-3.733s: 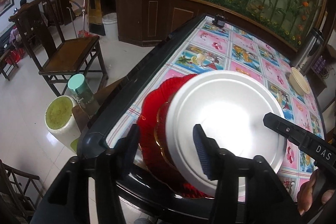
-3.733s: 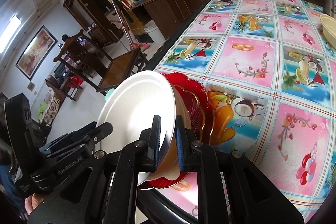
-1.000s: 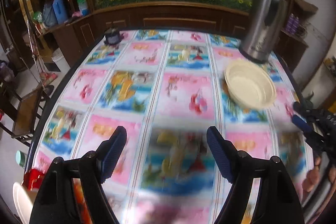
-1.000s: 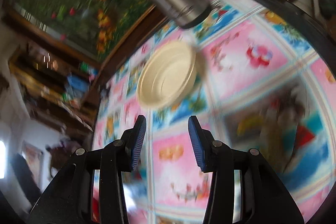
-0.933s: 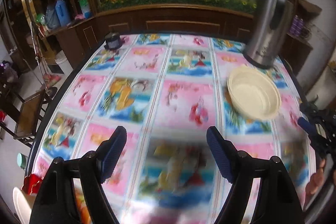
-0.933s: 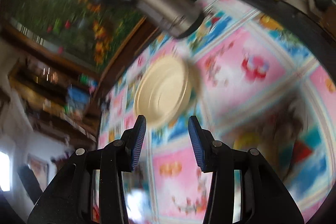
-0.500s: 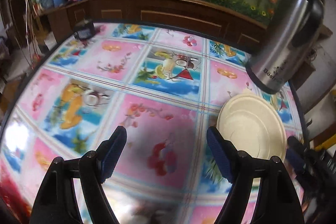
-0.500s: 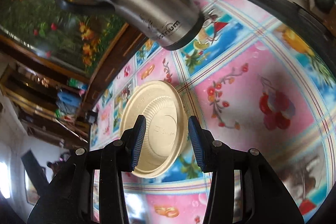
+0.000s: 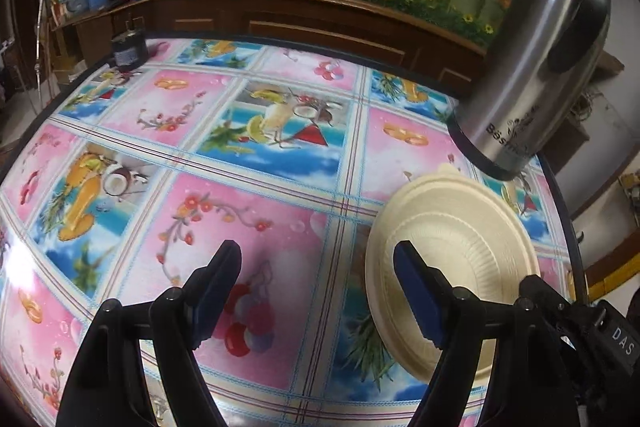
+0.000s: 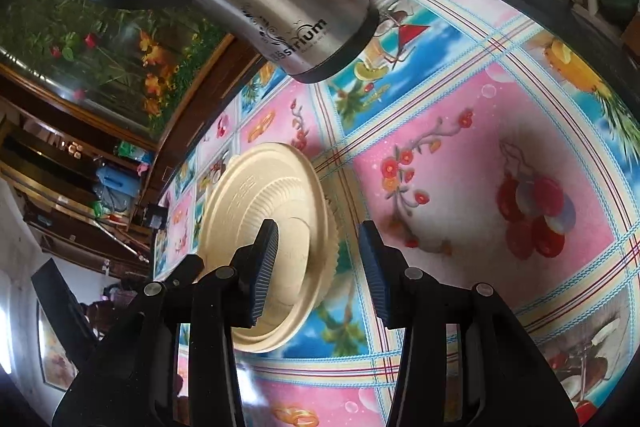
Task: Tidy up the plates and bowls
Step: 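Close both grippers on the rim of the beige pulp bowl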
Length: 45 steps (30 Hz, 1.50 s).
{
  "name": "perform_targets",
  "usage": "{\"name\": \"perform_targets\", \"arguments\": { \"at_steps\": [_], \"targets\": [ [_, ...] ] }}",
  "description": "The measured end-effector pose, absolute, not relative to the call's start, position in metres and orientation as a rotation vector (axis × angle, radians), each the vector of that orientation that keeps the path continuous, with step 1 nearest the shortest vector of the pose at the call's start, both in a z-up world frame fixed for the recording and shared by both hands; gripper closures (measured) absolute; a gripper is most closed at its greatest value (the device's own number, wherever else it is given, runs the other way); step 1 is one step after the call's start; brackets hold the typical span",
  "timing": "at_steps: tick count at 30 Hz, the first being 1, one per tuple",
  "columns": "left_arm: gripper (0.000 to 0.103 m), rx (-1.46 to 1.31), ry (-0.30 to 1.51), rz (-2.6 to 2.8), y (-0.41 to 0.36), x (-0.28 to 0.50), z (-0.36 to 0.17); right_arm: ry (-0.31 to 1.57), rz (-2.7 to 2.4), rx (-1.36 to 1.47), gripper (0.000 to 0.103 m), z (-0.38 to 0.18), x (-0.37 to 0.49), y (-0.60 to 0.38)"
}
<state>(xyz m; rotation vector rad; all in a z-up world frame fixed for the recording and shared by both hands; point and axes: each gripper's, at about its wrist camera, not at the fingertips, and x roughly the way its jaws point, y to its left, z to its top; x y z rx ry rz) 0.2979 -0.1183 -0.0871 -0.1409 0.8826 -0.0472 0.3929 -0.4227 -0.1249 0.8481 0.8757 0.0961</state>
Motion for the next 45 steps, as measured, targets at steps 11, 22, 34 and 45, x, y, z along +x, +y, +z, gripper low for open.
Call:
{"name": "perform_targets", "arguments": {
  "at_steps": [11, 22, 34, 45],
  "targets": [
    [0.024, -0.069, 0.859, -0.072, -0.129, 0.294, -0.09, 0.87, 0.077, 0.83, 0.062, -0.129, 0.394, -0.414],
    [0.025, -0.056, 0.869, -0.08, -0.131, 0.295, -0.097, 0.865, 0.055, 0.808, 0.062, -0.133, 0.395, -0.409],
    [0.05, -0.054, 0.889, -0.095, -0.134, 0.297, -0.104, 0.855, 0.05, 0.8, 0.062, -0.134, 0.395, -0.407],
    [0.076, -0.051, 0.889, -0.143, -0.138, 0.294, -0.103, 0.86, 0.057, 0.784, 0.069, -0.134, 0.396, -0.402]
  ]
}}
